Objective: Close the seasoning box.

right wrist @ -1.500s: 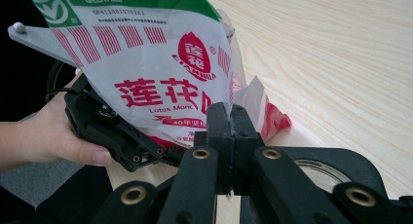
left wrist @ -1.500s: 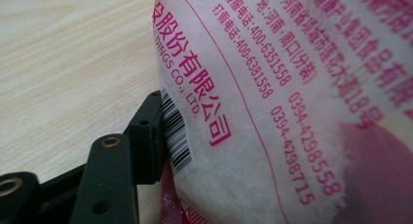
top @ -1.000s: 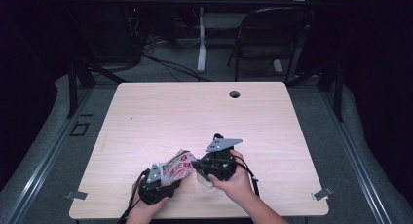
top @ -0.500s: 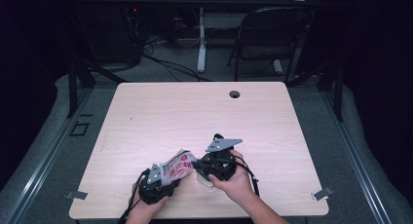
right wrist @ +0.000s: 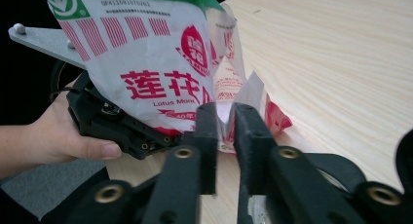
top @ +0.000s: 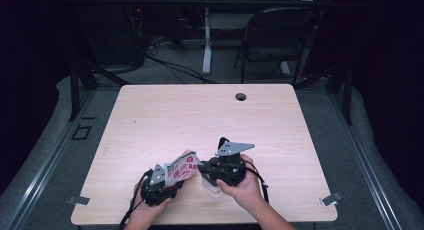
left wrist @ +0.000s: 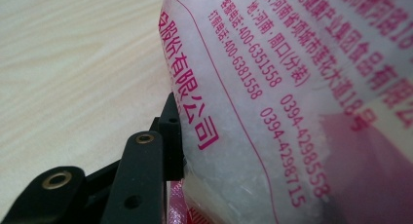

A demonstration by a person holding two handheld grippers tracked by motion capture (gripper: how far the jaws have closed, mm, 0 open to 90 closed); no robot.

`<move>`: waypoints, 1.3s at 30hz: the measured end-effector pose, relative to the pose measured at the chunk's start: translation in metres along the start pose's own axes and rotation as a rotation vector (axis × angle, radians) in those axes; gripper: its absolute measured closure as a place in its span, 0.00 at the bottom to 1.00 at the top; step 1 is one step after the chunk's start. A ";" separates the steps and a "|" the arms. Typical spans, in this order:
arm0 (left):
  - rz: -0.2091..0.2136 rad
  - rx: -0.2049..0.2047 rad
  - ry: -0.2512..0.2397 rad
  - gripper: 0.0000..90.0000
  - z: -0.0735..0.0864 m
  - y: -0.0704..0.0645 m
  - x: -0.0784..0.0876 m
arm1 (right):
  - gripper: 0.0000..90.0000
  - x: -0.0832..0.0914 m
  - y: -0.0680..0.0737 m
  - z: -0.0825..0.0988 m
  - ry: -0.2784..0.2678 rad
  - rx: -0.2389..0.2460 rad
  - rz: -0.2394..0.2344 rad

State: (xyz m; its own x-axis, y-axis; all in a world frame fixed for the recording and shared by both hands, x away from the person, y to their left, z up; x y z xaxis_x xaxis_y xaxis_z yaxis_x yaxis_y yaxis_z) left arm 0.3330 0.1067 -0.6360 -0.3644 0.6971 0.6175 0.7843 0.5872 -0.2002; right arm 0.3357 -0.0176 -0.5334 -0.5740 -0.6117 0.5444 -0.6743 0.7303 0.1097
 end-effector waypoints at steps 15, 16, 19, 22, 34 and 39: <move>-0.053 -0.049 -0.028 0.68 -0.032 0.026 0.003 | 0.70 0.032 -0.022 0.005 -0.058 -0.036 0.089; -0.053 -0.048 -0.031 0.68 -0.033 0.027 0.003 | 0.69 0.033 -0.023 0.006 -0.060 -0.036 0.089; -0.059 -0.053 -0.023 0.68 -0.036 0.031 0.003 | 0.67 0.035 -0.025 0.010 -0.049 -0.021 0.106; -0.071 -0.060 -0.018 0.68 -0.037 0.033 0.003 | 0.64 0.035 -0.024 0.013 -0.034 -0.003 0.109; -0.158 -0.124 0.007 0.68 -0.039 0.036 0.009 | 0.63 0.038 -0.024 0.009 -0.068 0.001 0.113; -0.238 -0.205 0.044 0.68 -0.038 0.036 0.013 | 0.64 0.040 -0.022 0.003 -0.093 0.027 0.120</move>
State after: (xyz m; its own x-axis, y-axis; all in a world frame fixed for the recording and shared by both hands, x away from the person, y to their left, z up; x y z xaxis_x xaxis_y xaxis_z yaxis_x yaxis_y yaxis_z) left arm 0.3756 0.1212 -0.6061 -0.5313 0.5287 0.6620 0.7659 0.6338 0.1084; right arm 0.3262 -0.0590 -0.5168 -0.6910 -0.5465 0.4731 -0.6094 0.7925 0.0254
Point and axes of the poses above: each handheld gripper's, and its own axes: x roughly backward along the jaws, z roughly out of its underside, y roughly to its left, the point moved 10 cm from there along -x, roughly forward along the jaws, and after that the axes turned 14 degrees about z, right-handed, at the moved point
